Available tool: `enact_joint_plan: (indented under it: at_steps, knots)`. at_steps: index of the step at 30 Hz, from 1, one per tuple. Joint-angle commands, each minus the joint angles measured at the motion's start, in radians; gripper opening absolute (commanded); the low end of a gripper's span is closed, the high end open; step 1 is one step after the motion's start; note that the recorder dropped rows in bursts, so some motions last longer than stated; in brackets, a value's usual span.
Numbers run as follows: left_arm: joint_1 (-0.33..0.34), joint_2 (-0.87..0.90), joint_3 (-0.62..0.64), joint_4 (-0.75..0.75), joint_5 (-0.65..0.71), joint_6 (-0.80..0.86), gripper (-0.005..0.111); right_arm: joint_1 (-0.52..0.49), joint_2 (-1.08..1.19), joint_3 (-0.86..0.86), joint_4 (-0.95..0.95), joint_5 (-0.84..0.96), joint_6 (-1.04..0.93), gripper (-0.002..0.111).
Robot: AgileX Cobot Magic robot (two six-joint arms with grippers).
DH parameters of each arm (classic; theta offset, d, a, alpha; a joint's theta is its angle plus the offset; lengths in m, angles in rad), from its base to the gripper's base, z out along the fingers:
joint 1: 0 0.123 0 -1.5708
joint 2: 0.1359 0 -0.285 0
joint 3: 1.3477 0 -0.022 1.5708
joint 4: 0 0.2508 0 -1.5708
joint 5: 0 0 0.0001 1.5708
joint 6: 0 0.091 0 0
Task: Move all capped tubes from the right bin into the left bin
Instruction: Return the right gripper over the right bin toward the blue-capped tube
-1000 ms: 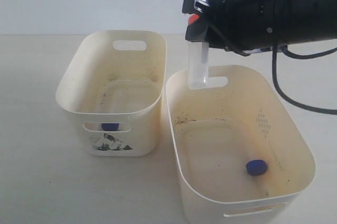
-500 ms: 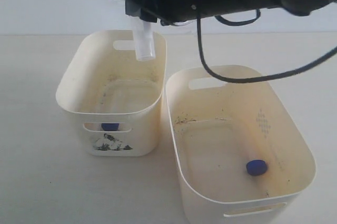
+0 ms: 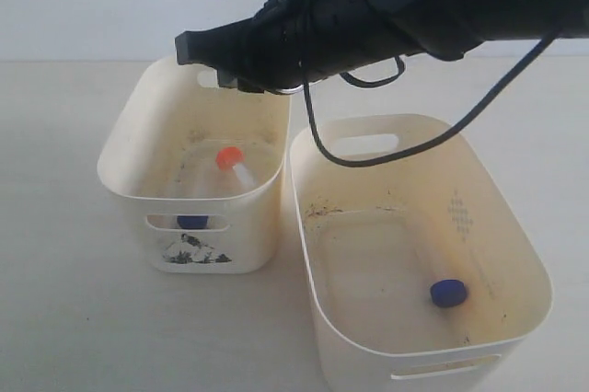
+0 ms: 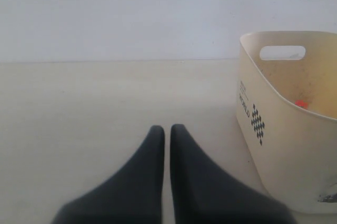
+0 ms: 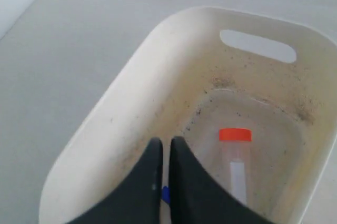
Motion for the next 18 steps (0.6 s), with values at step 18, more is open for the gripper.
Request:
enact_joint_plan:
  at_steps: [18]
  knots:
    - [0.001,-0.003,-0.003,0.002,-0.001,-0.008,0.004,-0.001,-0.204,0.023,-0.202,0.811,0.015,0.0]
